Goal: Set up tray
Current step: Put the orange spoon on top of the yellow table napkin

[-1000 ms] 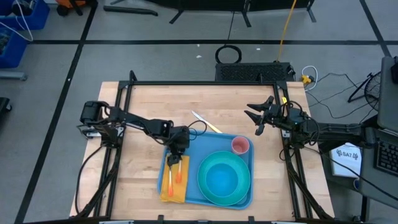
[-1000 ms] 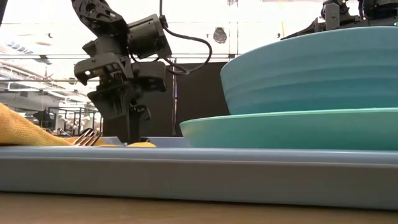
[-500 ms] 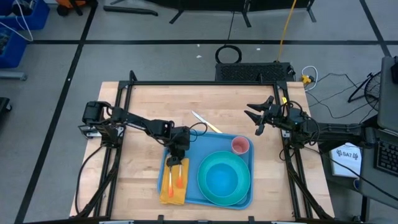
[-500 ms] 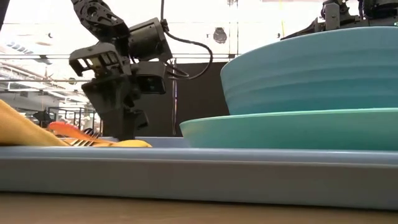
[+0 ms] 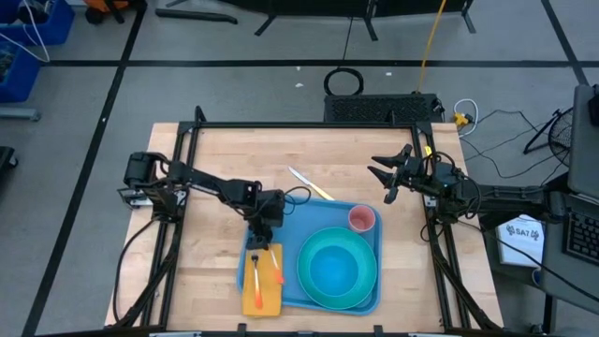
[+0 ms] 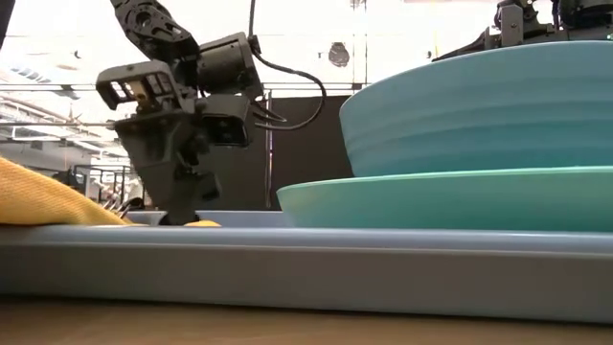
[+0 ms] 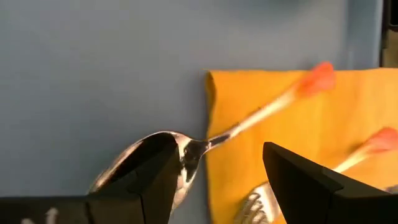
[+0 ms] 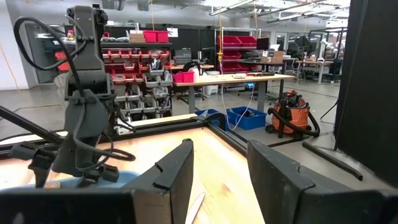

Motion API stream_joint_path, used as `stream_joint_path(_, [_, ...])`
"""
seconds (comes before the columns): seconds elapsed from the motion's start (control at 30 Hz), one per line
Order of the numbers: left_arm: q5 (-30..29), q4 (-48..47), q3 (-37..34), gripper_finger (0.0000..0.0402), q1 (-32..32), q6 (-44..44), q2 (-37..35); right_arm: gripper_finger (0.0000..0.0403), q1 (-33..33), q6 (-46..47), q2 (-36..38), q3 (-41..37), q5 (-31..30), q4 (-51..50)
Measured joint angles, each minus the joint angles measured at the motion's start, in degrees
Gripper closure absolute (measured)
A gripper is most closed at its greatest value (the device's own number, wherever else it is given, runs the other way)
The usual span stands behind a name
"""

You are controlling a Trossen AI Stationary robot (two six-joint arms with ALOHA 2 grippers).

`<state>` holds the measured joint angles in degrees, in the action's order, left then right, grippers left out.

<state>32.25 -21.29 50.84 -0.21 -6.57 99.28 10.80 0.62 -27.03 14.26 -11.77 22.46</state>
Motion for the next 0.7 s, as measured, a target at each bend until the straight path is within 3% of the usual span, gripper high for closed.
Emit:
stream_joint_path(0.23, [-3.5,0.1,1.1,0.0163,-0.4,3.4,-5.8,0.0261,0.0,0.1,0.0,0.0,-0.1,0.0])
stream_joint_path(0.43, [-16.7,-4.1,1.2,0.0163,-0.1,5.0,-11.2,0.0261,0.0,0.0,0.0,0.0,-0.1,0.0])
stream_joint_path(0.6, [-21.5,-7.1,1.2,0.0163,1.6,4.9,-10.7,0.0261,0.0,0.0,0.0,0.0,0.0,0.0])
stream_joint_path(0.7, [-21.5,-9.0,1.1,0.0163,2.7,5.3,-8.3,0.0261,0.0,0.0,0.0,0.0,0.0,0.0])
